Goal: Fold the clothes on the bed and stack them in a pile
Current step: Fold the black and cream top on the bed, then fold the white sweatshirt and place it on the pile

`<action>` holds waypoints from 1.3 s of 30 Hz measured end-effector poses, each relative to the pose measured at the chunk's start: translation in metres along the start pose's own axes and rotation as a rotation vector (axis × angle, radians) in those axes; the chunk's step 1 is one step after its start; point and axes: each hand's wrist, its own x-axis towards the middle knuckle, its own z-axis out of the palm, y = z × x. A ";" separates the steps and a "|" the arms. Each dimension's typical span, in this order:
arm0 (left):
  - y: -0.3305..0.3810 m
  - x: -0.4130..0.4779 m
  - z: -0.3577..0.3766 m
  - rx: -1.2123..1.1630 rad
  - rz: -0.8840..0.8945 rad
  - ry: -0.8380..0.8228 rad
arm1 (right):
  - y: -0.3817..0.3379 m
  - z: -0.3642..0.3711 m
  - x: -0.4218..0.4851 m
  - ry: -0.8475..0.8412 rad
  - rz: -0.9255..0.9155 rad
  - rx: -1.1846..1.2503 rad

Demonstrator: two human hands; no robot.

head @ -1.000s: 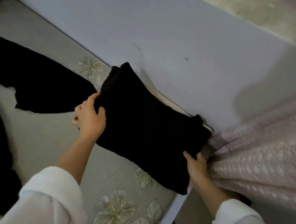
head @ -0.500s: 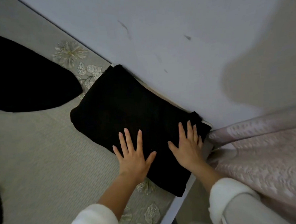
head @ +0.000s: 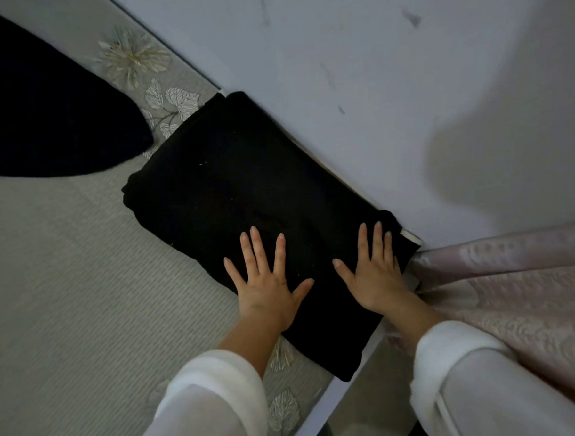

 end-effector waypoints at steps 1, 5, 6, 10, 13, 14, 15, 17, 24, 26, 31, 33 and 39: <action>0.000 0.002 -0.004 0.001 0.009 -0.035 | 0.000 -0.004 0.000 -0.024 -0.001 -0.004; -0.009 -0.003 -0.029 -0.072 0.072 -0.130 | -0.005 -0.024 -0.007 -0.064 -0.003 -0.070; -0.013 -0.009 -0.032 -0.093 0.100 -0.110 | -0.007 -0.028 -0.012 -0.038 -0.006 -0.093; -0.038 -0.059 -0.023 -0.278 0.156 0.070 | -0.025 -0.026 -0.043 0.144 -0.039 -0.107; -0.062 -0.108 -0.002 -0.397 0.006 0.101 | -0.051 -0.009 -0.072 0.230 -0.151 -0.079; -0.071 -0.124 0.005 -0.433 -0.069 0.084 | -0.062 -0.002 -0.082 0.242 -0.196 -0.070; -0.081 -0.138 0.011 -0.470 -0.148 0.066 | -0.074 0.005 -0.092 0.247 -0.242 -0.071; -0.103 -0.164 0.022 -0.545 -0.291 0.043 | -0.099 0.021 -0.109 0.233 -0.337 -0.107; -0.177 -0.258 0.056 -0.770 -0.591 0.128 | -0.186 0.090 -0.178 0.099 -0.635 -0.340; -0.195 -0.288 0.073 -0.805 -0.648 0.166 | -0.206 0.114 -0.203 0.066 -0.697 -0.357; -0.242 -0.368 0.134 -0.852 -0.745 0.186 | -0.244 0.184 -0.267 0.007 -0.749 -0.462; -0.265 -0.401 0.164 -0.853 -0.756 0.168 | -0.255 0.216 -0.293 -0.027 -0.751 -0.475; -0.346 -0.513 0.259 -0.751 -0.885 0.150 | -0.291 0.323 -0.378 -0.132 -0.773 -0.535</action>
